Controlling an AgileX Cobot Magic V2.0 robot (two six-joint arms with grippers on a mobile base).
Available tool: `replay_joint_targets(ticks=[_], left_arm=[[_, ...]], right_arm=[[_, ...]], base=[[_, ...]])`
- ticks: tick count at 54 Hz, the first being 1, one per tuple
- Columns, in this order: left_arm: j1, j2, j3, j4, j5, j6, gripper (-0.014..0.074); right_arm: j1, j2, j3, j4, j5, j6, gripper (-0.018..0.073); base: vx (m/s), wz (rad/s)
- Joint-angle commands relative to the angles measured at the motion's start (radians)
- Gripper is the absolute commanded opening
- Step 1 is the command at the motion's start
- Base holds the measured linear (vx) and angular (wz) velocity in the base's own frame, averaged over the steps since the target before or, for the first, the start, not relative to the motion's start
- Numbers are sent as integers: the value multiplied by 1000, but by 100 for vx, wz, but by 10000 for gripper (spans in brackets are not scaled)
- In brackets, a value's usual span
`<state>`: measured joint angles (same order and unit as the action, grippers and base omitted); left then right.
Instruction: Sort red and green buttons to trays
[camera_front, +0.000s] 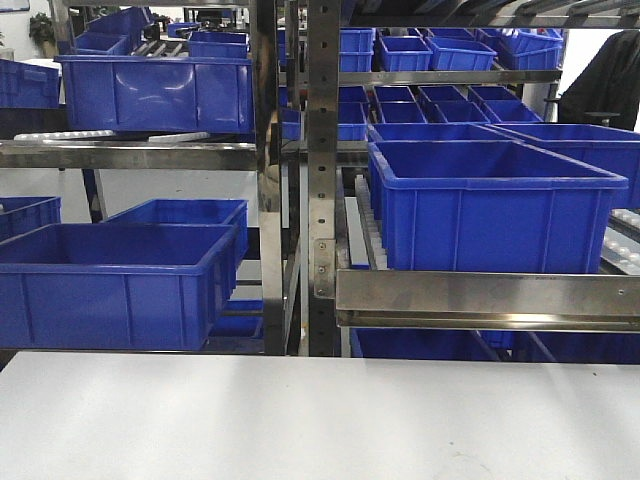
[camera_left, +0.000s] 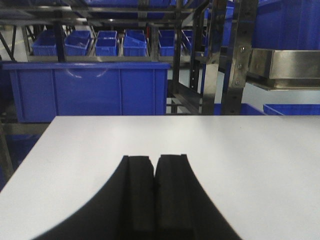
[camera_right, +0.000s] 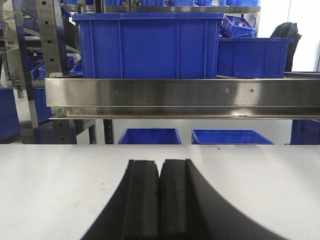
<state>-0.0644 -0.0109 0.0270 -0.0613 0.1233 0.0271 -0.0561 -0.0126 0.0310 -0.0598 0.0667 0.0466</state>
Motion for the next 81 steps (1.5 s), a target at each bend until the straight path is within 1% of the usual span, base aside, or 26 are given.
replay_joint_targets(ticks=[1,8,11,17,19,21,24,26,31,38,45,46,52,56,62,69,73,77,81], left_arm=[[2,-14,-27,3,-98,0,-6],[2,-14,-27,2,-149,-4,-6],[2,-14,-27,2,-178,-13,-6],[2,-14,-27,2,-267,-63,-6],[2,-14,-28,2,-294,-63,-6],[2,-14,-31,4,-317,-58,-6],[2,-13,-40,14,-344,-38,-5],[2,-13,-57,24,-343,-17,-4],[2,0,-114,39,-307,1,-4],[2,89,-187,39,-246,1,-3],[2,228,-210,35,-253,0,8],[2,365,-210,35,-262,0,31],[2,476,-210,35,-270,0,76],[2,553,-210,35,-298,0,129],[2,661,-210,35,-360,0,249],[2,789,-210,35,-443,-2,437],[2,857,-210,35,-494,-2,520],[2,933,-210,35,-558,-2,577],[2,1014,-210,36,-621,-2,605]], right_arm=[[-5,-10,13,-1,-81,-1,-9],[-5,-10,13,-1,-102,-1,-9],[-5,-10,13,-1,-141,1,-9],[-5,-10,9,-1,-243,2,-9],[-5,-10,-5,1,-246,3,-9],[-5,-7,-21,1,-223,5,-9],[-5,8,-80,2,-150,6,-9],[-5,29,-132,-1,-67,4,-9],[-5,101,-236,-17,28,-5,-9],[-5,227,-345,-80,40,-5,-9],[-5,335,-367,-97,31,-1,-5],[-5,430,-367,-74,32,5,4],[-5,492,-367,-68,24,5,22],[-5,526,-367,-68,14,5,41],[-5,561,-367,-68,-4,5,65],[-5,580,-367,-69,-16,5,90],[-5,582,-367,-69,-16,5,101],[-5,582,-367,-69,-16,4,106],[-5,582,-367,-74,-16,4,108]], base=[[0,0],[0,0],[0,0],[0,0],[0,0],[0,0],[0,0],[0,0],[0,0],[0,0],[0,0],[0,0],[0,0],[0,0],[0,0],[0,0],[0,0],[0,0],[0,0]])
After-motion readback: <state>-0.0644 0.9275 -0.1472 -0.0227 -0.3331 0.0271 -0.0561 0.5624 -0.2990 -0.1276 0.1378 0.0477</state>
